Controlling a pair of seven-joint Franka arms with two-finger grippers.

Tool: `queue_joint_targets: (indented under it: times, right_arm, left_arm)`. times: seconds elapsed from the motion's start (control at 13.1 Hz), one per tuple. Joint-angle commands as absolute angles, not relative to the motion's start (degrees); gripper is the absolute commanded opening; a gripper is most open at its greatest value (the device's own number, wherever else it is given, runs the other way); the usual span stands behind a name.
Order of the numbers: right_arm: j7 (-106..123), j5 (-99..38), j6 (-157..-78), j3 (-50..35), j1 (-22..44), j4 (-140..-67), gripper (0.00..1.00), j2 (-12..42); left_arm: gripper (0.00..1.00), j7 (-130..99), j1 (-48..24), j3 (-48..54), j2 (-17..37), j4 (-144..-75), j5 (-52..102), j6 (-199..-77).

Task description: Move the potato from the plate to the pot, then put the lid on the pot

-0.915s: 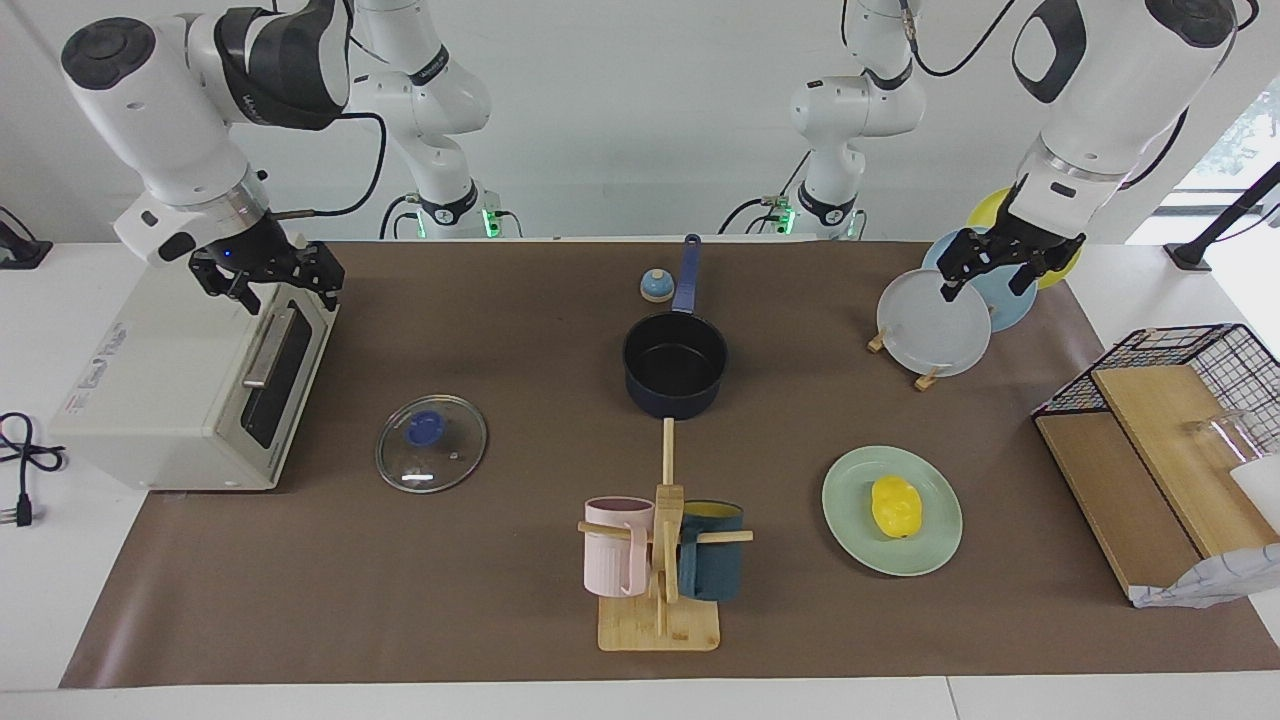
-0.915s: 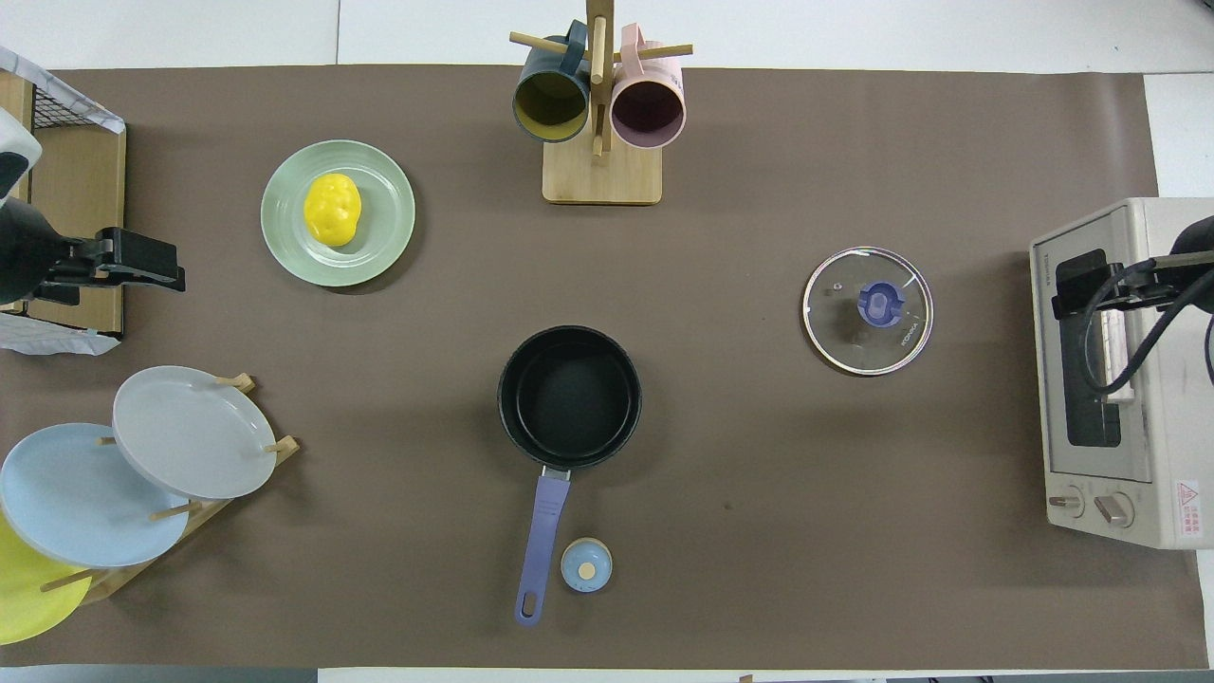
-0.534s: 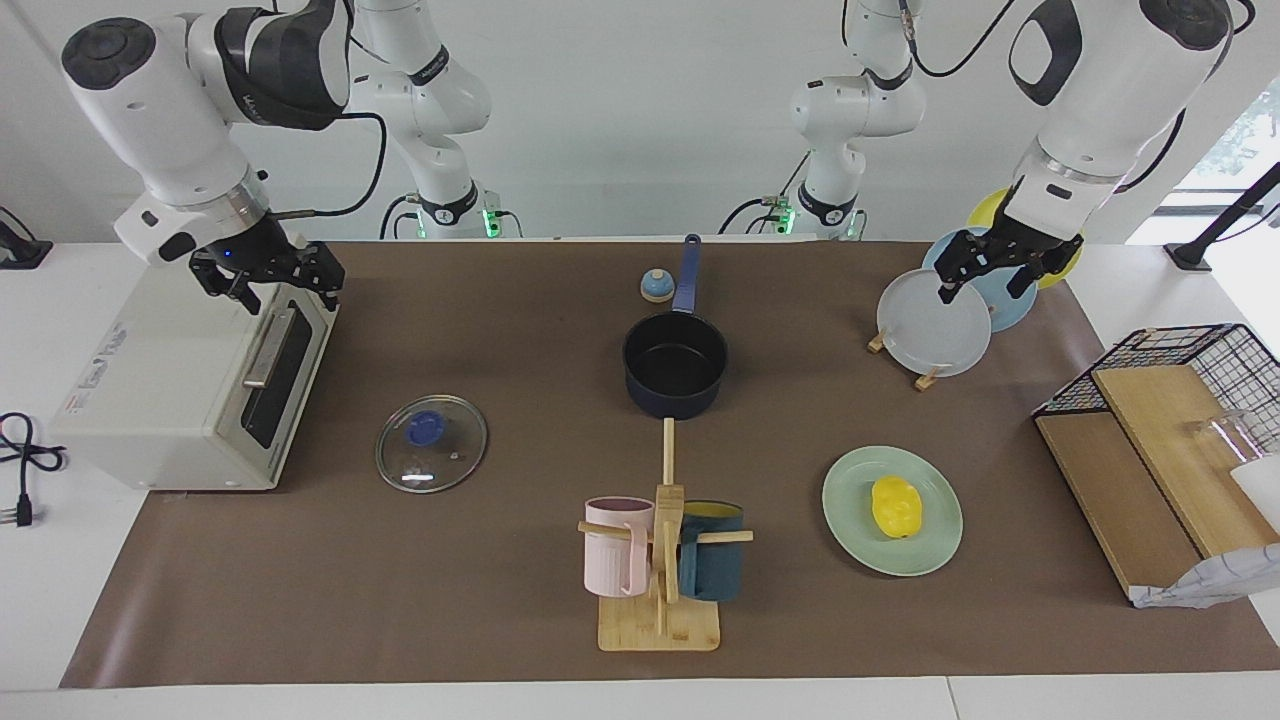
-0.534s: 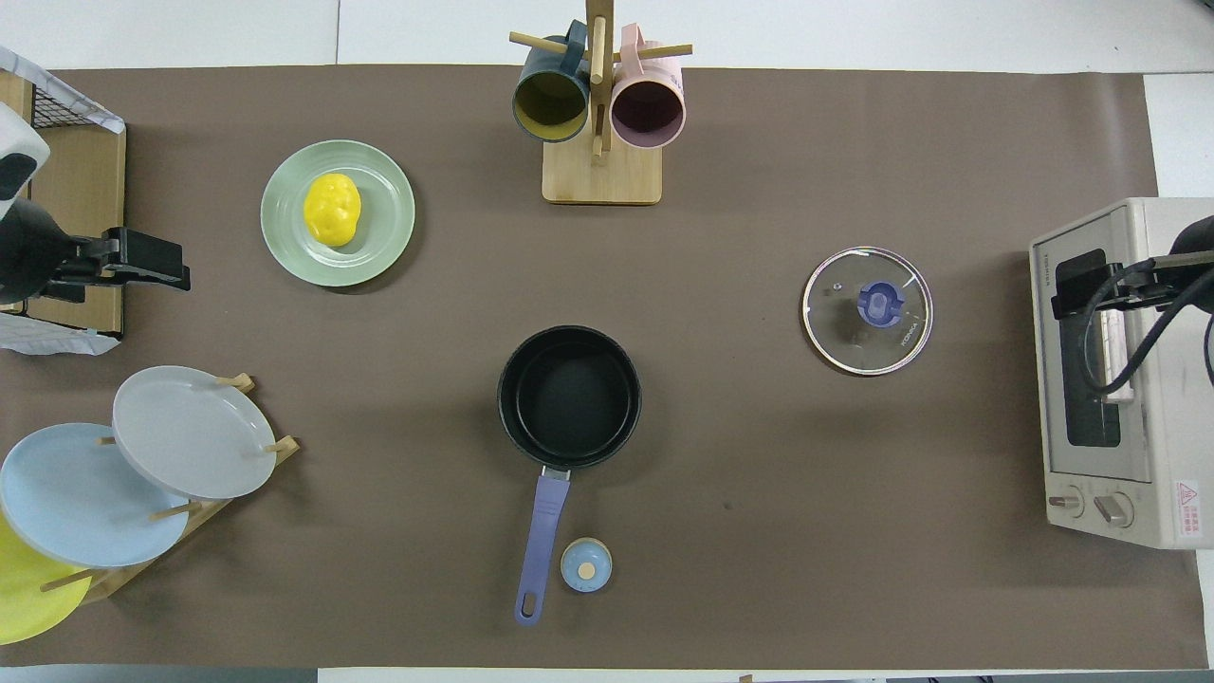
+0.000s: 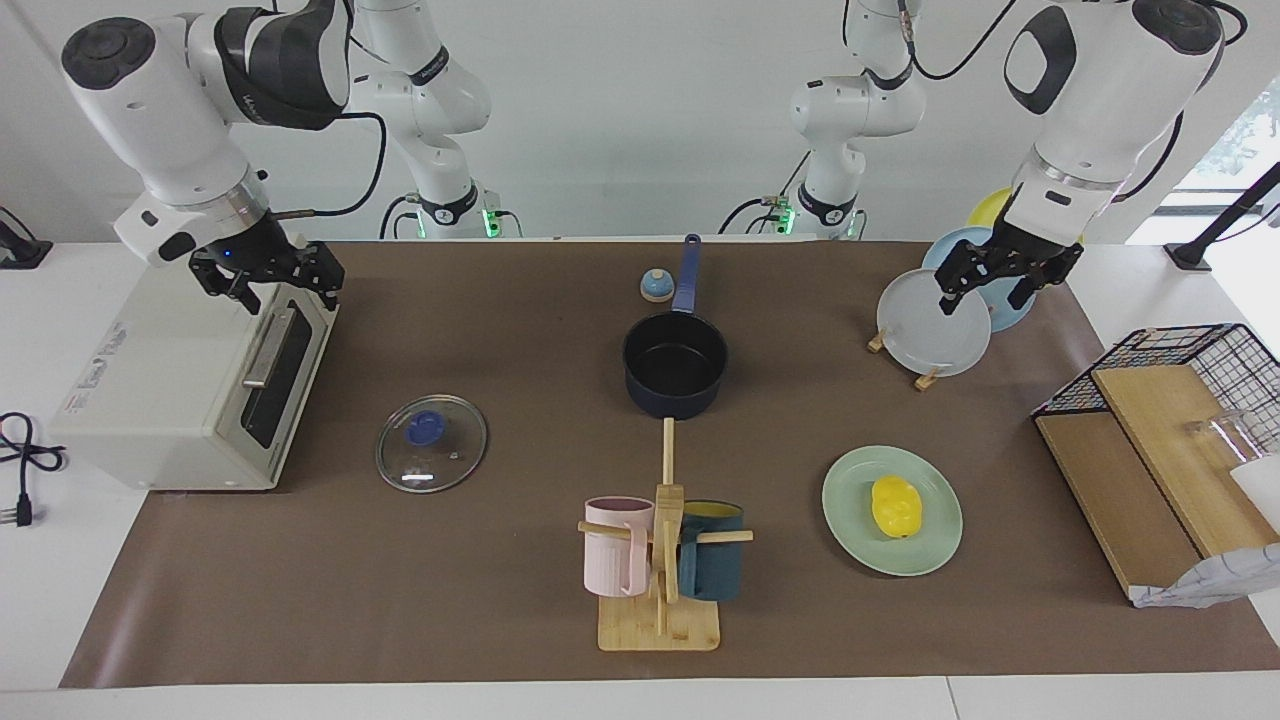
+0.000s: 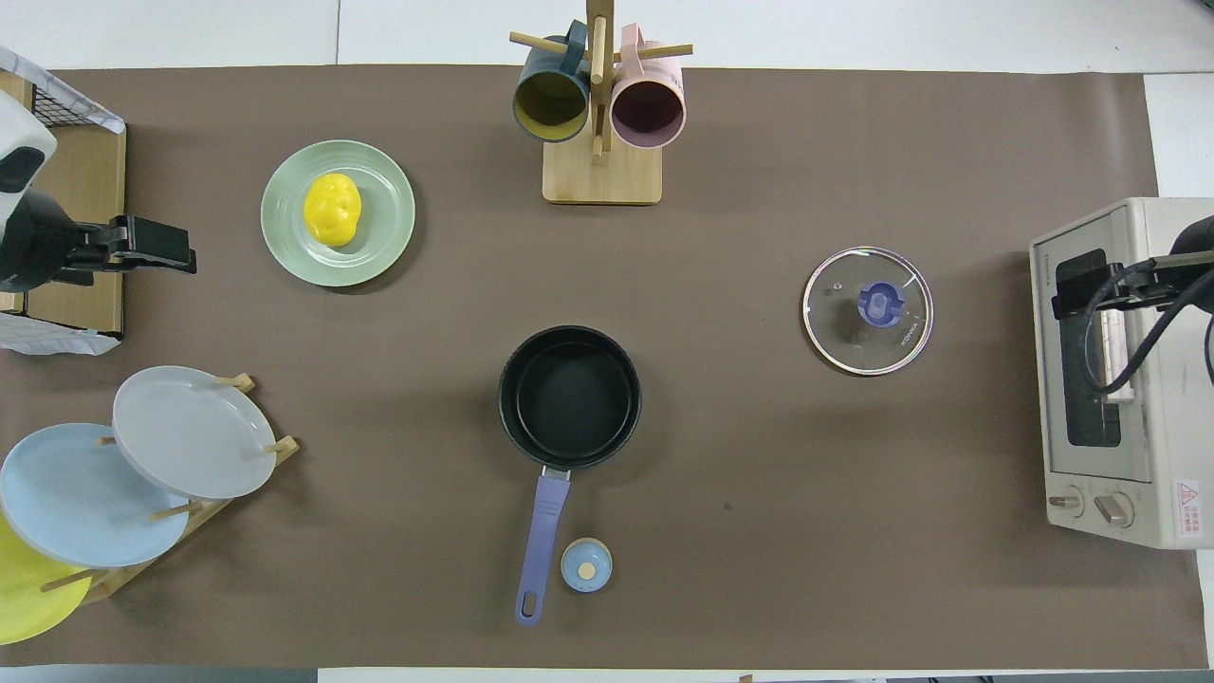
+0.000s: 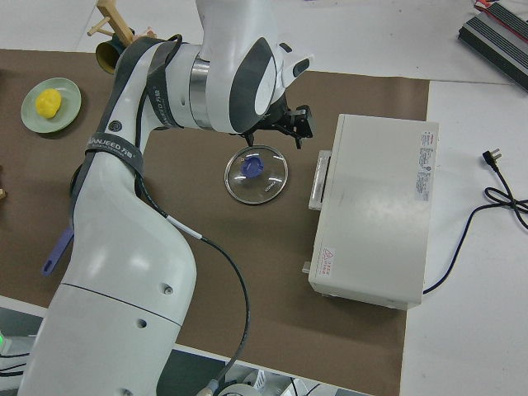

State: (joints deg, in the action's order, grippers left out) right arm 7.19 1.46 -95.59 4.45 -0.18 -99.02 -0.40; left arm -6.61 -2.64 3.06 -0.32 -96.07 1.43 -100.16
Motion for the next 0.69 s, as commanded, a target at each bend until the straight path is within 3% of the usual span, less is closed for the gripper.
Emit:
queue_joint_targets:
  times: [0.0, 0.31, 0.61]
  right_arm:
    - [8.09, 1.32, -95.27, 5.01, 0.18, -99.40, 1.00, -0.88]
    - [8.09, 1.41, -95.27, 5.01, 0.18, -99.49, 1.00, -0.97]
    - [8.09, 1.32, -95.27, 5.01, 0.26, -99.40, 1.00, -0.97]
  left_arm:
    - [1.00, -5.80, -2.81, 2.90, 6.55, -91.00, 2.37, -101.26]
    - [1.00, -5.98, -2.64, 3.34, 25.00, -77.47, 4.04, -104.31]
    - [1.00, -5.98, -3.95, 3.25, 34.26, -75.76, 4.48, -112.48]
